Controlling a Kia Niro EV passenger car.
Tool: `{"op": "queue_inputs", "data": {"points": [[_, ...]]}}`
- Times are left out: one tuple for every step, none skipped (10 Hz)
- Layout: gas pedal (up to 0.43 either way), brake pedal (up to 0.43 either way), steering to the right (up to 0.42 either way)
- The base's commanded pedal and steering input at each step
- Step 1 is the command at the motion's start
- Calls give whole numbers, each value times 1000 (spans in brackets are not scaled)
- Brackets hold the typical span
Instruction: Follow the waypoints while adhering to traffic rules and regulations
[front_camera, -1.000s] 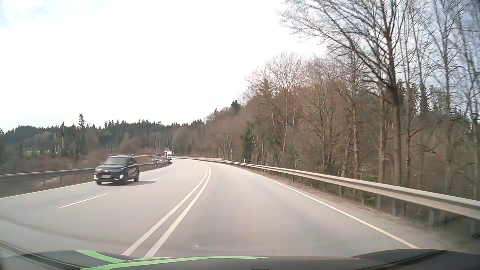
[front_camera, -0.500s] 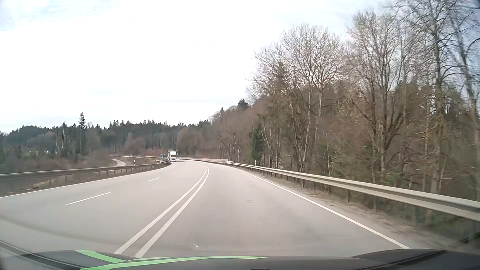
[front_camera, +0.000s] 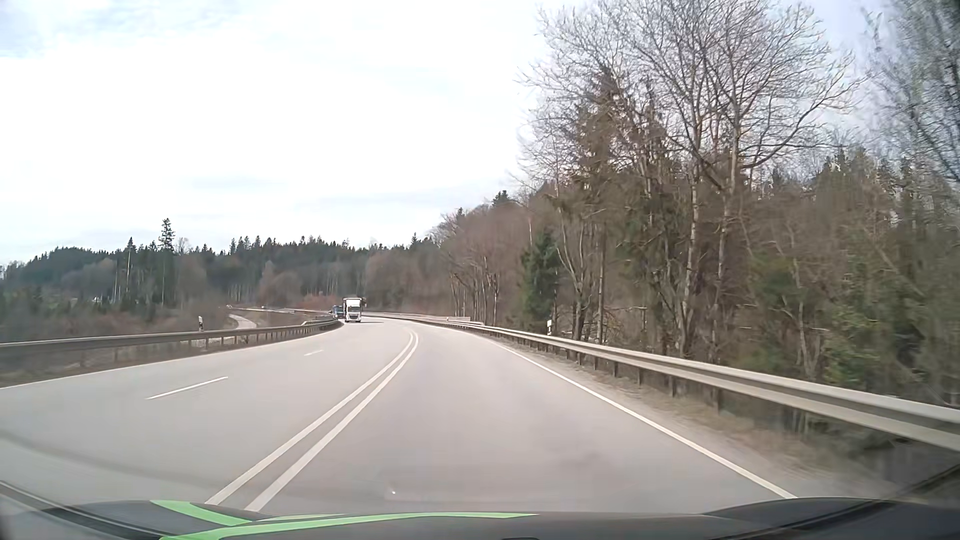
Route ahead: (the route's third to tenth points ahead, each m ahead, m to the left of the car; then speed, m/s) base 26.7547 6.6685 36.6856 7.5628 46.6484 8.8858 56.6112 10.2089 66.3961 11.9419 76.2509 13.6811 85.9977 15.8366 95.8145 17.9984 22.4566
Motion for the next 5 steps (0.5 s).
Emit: {"op": "queue_inputs", "data": {"points": [[150,0,-15],[150,0,-15],[157,0,-15],[157,0,-14],[157,0,-14]]}}
